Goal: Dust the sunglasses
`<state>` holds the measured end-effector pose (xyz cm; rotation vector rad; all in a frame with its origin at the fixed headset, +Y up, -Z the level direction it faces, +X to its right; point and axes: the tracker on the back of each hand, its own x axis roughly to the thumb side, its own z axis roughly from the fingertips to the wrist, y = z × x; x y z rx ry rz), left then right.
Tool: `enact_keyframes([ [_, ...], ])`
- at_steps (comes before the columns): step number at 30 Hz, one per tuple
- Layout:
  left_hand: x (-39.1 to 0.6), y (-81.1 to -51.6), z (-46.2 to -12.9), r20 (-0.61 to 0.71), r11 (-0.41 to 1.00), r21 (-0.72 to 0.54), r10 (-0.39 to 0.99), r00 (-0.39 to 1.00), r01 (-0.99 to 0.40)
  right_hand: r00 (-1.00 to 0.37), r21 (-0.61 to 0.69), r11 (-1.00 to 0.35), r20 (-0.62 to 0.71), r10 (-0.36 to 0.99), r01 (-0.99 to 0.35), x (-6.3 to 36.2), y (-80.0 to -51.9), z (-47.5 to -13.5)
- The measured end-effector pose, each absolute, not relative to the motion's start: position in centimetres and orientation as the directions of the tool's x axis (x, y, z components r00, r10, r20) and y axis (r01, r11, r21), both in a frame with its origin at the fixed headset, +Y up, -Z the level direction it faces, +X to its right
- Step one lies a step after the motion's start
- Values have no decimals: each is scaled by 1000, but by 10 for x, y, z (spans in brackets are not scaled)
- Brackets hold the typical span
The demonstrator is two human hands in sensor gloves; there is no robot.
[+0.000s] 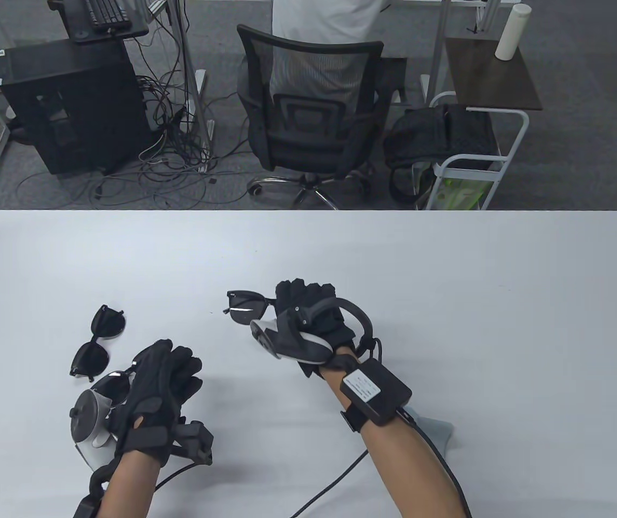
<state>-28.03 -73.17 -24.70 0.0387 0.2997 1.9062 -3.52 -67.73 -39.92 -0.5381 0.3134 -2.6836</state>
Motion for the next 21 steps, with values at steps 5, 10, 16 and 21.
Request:
enact_keyframes([
  [5,-278,-734,-249,-124,-296,196,938,-322,-935,-820,-217,-868,287,-495,447,-39,-714,-448],
  [10,-266,-734,-249,-133,-251,133,954,-268,-959,-844,-144,-887,274,-461,438,-32,-746,-481],
  [16,-265,-732,-249,-103,-201,137,971,-216,-970,-864,-94,-905,269,-425,416,-18,-763,-503],
  [21,-266,-734,-251,-118,-201,145,969,-219,-969,-886,-42,-922,263,-382,385,-11,-771,-508],
])
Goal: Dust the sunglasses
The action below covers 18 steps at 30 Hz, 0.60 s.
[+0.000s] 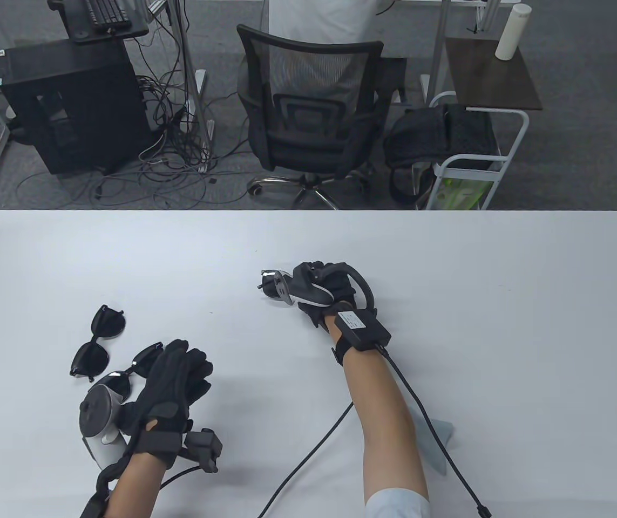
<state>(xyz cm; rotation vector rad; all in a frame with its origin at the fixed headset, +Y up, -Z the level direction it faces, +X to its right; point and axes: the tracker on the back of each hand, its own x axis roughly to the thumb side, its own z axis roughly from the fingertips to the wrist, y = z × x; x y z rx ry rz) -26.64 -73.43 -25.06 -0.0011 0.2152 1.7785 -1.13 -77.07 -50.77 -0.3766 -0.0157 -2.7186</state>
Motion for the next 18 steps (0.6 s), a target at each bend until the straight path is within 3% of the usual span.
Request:
enact_keyframes([
  [14,-258,-738,-251,-131,-139,127,979,-156,-982,-908,23,-930,225,-353,368,-10,-764,-500],
  [18,-253,-740,-251,-132,-104,113,984,-118,-988,-921,16,-934,168,-350,358,-9,-748,-490],
])
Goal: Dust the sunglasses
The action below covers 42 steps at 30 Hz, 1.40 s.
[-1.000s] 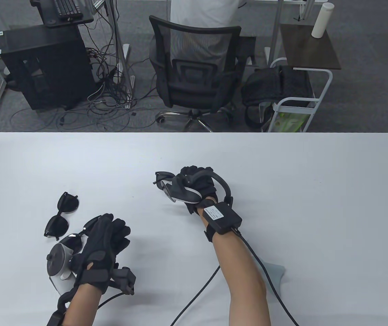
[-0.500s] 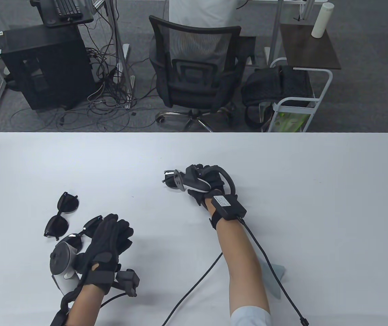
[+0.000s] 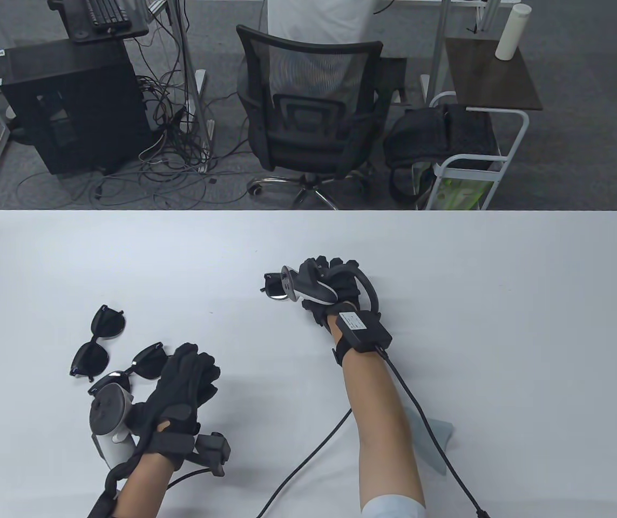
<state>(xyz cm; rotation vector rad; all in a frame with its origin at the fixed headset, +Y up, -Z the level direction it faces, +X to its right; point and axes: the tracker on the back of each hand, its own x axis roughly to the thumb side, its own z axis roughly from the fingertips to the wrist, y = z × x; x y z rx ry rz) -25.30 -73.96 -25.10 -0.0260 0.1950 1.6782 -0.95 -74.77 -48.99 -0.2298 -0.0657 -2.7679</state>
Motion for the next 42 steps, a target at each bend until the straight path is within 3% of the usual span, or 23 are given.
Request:
enact_keyframes([
  [4,-253,-727,-252,-58,11,101,998,5,-995,-928,-23,-949,202,-312,314,-17,-713,-460],
  [8,-276,-699,-263,7,287,176,956,293,-942,-946,-104,-986,283,-155,131,-21,-665,-401],
  [10,-302,-688,-268,8,424,245,898,439,-872,-939,-168,-985,333,-86,31,-23,-650,-356],
  [12,-330,-685,-272,24,391,350,905,426,-851,-922,-219,-976,381,-74,-12,-27,-646,-321],
  [14,-355,-687,-276,-17,413,377,898,440,-829,-903,-249,-968,423,-76,-36,-28,-647,-291],
  [17,-387,-701,-287,-137,604,389,785,605,-696,-891,-292,-953,449,-69,-73,-29,-655,-254],
  [19,-391,-711,-292,-206,776,344,612,763,-529,-896,-339,-934,440,-56,-108,-25,-661,-242],
  [22,-381,-722,-298,-191,907,204,405,894,-368,-897,-374,-908,442,5,-190,-16,-669,-234],
  [28,-354,-735,-309,-203,993,24,120,972,-117,-887,-340,-908,458,68,-245,5,-679,-230],
  [36,-342,-757,-317,-255,991,-130,-16,967,-18,-875,-332,-893,468,124,-304,13,-676,-233],
  [42,-337,-763,-318,-278,992,-128,-49,959,14,-869,-334,-886,476,136,-322,16,-674,-231],
])
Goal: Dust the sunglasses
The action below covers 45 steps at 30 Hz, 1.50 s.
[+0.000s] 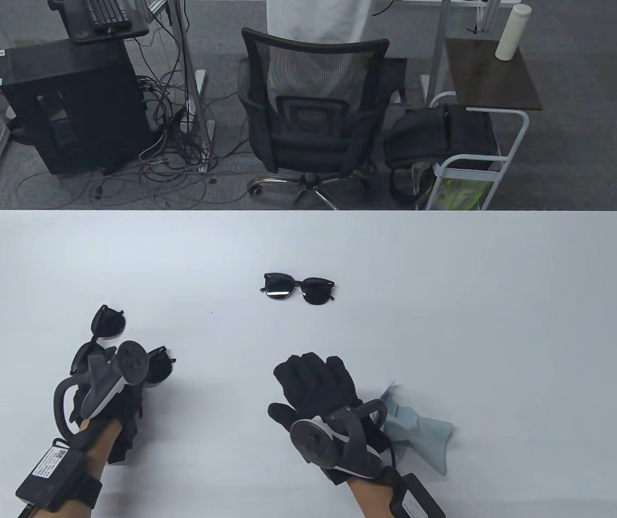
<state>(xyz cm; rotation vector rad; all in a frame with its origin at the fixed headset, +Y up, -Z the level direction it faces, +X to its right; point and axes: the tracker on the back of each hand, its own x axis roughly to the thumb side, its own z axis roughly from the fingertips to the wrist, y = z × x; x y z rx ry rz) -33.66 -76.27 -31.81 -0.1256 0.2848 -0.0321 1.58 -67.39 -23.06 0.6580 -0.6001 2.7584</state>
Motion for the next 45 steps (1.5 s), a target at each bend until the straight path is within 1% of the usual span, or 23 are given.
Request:
enact_keyframes([
  [5,-331,-762,-316,-287,992,-124,-57,956,22,-869,-316,-892,471,149,-324,18,-676,-232],
  [9,-323,-754,-311,-257,994,-100,8,966,-35,-870,-292,-896,462,175,-335,21,-680,-235],
  [10,-321,-750,-310,-244,994,-87,42,969,-65,-870,-287,-896,458,182,-338,22,-680,-236],
  [13,-314,-735,-303,-184,977,-32,204,962,-213,-868,-275,-892,449,211,-359,24,-681,-238],
  [15,-310,-724,-296,-100,926,-25,372,923,-376,-865,-269,-887,445,232,-376,25,-681,-239],
  [17,-306,-715,-288,-12,823,-55,566,824,-566,-858,-257,-881,444,257,-397,25,-681,-240],
  [18,-304,-712,-284,17,768,-79,639,769,-636,-856,-252,-879,443,267,-405,25,-681,-241],
  [19,-302,-709,-279,63,689,-109,724,687,-716,-850,-243,-873,441,289,-422,25,-682,-241],
  [20,-300,-707,-276,78,624,-134,781,620,-770,-846,-232,-871,437,305,-434,25,-683,-242],
  [21,-298,-707,-272,78,519,-183,854,514,-835,-840,-221,-868,439,318,-444,25,-684,-243],
  [23,-292,-706,-266,59,364,-260,931,361,-895,-819,-187,-856,443,364,-482,24,-685,-243],
  [24,-290,-706,-264,53,345,-287,937,345,-894,-810,-173,-849,442,386,-499,24,-686,-243],
  [26,-284,-705,-261,85,338,-331,940,329,-881,-800,-158,-844,445,402,-512,24,-687,-243],
  [29,-270,-706,-257,77,260,-414,965,251,-872,-767,-119,-823,456,451,-555,22,-687,-242],
  [31,-263,-708,-255,69,240,-455,970,234,-858,-745,-88,-813,464,478,-576,20,-689,-242],
  [34,-254,-709,-252,101,319,-453,946,307,-833,-755,-111,-816,467,461,-567,19,-688,-241],
  [35,-252,-709,-250,121,371,-444,927,356,-815,-764,-137,-814,460,453,-565,21,-687,-241],
  [38,-246,-706,-246,192,527,-365,849,492,-767,-750,-139,-788,442,492,-599,26,-685,-242],
  [40,-241,-703,-242,256,637,-304,771,583,-709,-736,-146,-760,418,532,-633,29,-683,-242],
  [41,-238,-702,-241,274,665,-284,747,606,-691,-732,-148,-754,414,541,-640,30,-683,-242],
  [43,-231,-699,-235,341,778,-182,623,704,-601,-730,-171,-737,399,555,-654,31,-681,-241],
  [45,-223,-695,-229,395,876,-66,462,794,-477,-743,-209,-731,383,550,-649,33,-678,-239],
])
